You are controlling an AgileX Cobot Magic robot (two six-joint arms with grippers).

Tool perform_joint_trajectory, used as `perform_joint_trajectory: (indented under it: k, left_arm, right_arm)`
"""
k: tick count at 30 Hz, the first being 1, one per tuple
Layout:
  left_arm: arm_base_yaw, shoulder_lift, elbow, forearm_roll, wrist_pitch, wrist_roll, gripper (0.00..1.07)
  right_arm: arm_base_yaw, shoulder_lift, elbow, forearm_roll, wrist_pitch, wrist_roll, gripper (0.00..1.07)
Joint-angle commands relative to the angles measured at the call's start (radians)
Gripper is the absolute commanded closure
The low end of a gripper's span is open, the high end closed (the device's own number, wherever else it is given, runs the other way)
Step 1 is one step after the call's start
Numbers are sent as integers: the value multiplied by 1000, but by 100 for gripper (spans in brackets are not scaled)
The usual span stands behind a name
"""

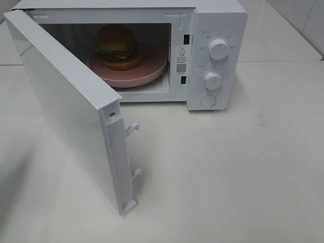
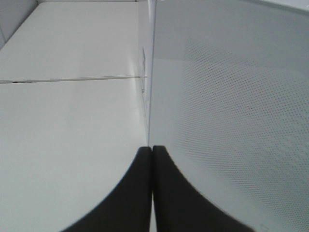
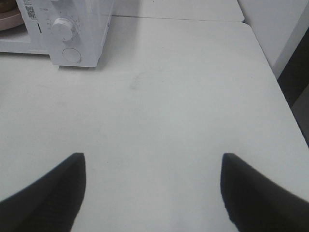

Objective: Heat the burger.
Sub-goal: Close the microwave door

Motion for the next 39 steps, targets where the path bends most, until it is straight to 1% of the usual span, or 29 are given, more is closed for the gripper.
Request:
perform_joint_trajectory:
  k: [1, 2, 3, 8, 9, 10, 11, 12, 13, 14, 15, 16, 17, 18, 19, 20, 21, 23, 24, 25, 26, 27, 28, 29, 30, 32, 33, 35, 39]
  left_arm:
    - [-6, 60, -14, 81, -82, -62, 107]
    - [-6, 60, -14, 81, -82, -62, 107]
    - [-6, 96, -25, 120, -114, -90, 107]
    - [-15, 157, -39, 144, -188, -118, 107]
    - [-49, 186, -51, 142, -193, -117, 107]
    - [-49, 186, -51, 142, -193, -117, 107]
    - [-99, 214, -67, 127, -193, -99, 107]
    - [-122, 225, -73, 111, -193, -80, 107]
    - [-122, 225, -73, 111, -193, -80, 107]
    - [-172, 248, -87, 51, -193, -46, 107]
    - [-198, 260, -94, 11, -193, -25, 107]
    - [-198, 260, -94, 11, -193, -25, 107]
    - [-243, 282, -105, -61, -194, 10, 107]
    - [-268, 292, -112, -92, -195, 28, 107]
    - [-268, 292, -112, -92, -195, 28, 107]
    - [-315, 311, -123, -130, -199, 56, 107]
    - [-315, 311, -123, -130, -199, 56, 107]
    - [-375, 340, -140, -193, -222, 85, 107]
    - [-375, 340, -140, -193, -222, 85, 107]
    - [-412, 358, -151, -246, -225, 105, 107]
    - [-432, 368, -158, -274, -226, 116, 107]
    - [-432, 368, -158, -274, -226, 116, 107]
    - [-472, 389, -173, -319, -227, 138, 107]
    - [-472, 389, -173, -319, -227, 138, 107]
    - [-505, 407, -190, -348, -230, 154, 107]
    - [-523, 414, -201, -364, -230, 162, 107]
    - [-553, 428, -224, -392, -231, 178, 107]
    - [-569, 437, -233, -408, -230, 182, 107]
    - [-626, 488, -294, -455, -230, 186, 107]
  right_arm:
    - [-4, -27, 4, -2, -1, 5, 32]
    - [-4, -27, 4, -2, -1, 5, 32]
    - [-4, -27, 4, -2, -1, 5, 32]
    - [-4, -27, 4, -2, -1, 5, 32]
    - [-4, -27, 4, -2, -1, 5, 32]
    - [-4, -27, 4, -2, -1, 5, 32]
    - [-4, -27, 4, -2, -1, 5, 32]
    - [-4, -27, 4, -2, -1, 5, 32]
    - [-4, -27, 4, -2, -1, 5, 32]
    - [-4, -27, 4, -2, -1, 5, 32]
    - [-4, -27, 4, -2, -1, 5, 32]
    - [-4, -27, 4, -2, -1, 5, 32]
    - [-4, -27, 4, -2, -1, 5, 32]
    - [-4, -27, 4, -2, -1, 5, 32]
    - [-4, -27, 4, -2, -1, 5, 32]
    - [-4, -27, 4, -2, -1, 5, 32]
    - [-4, -27, 4, -2, -1, 5, 32]
    - [-4, -27, 4, -2, -1, 5, 32]
    - [-4, -27, 4, -2, -1, 5, 32]
    - [-4, -27, 4, -2, -1, 5, 32]
    - [-4, -27, 4, -2, -1, 5, 32]
    - [-4, -27, 4, -2, -1, 5, 32]
    - [-4, -27, 4, -2, -1, 5, 32]
    - [-4, -27, 4, -2, -1, 5, 32]
    - [-4, -27, 4, -2, -1, 5, 32]
    - [-4, -27, 4, -2, -1, 5, 32]
    - [-4, -27, 4, -2, -1, 5, 32]
    - [-4, -27, 4, -2, -1, 5, 32]
    - [-4, -27, 4, -2, -1, 5, 32]
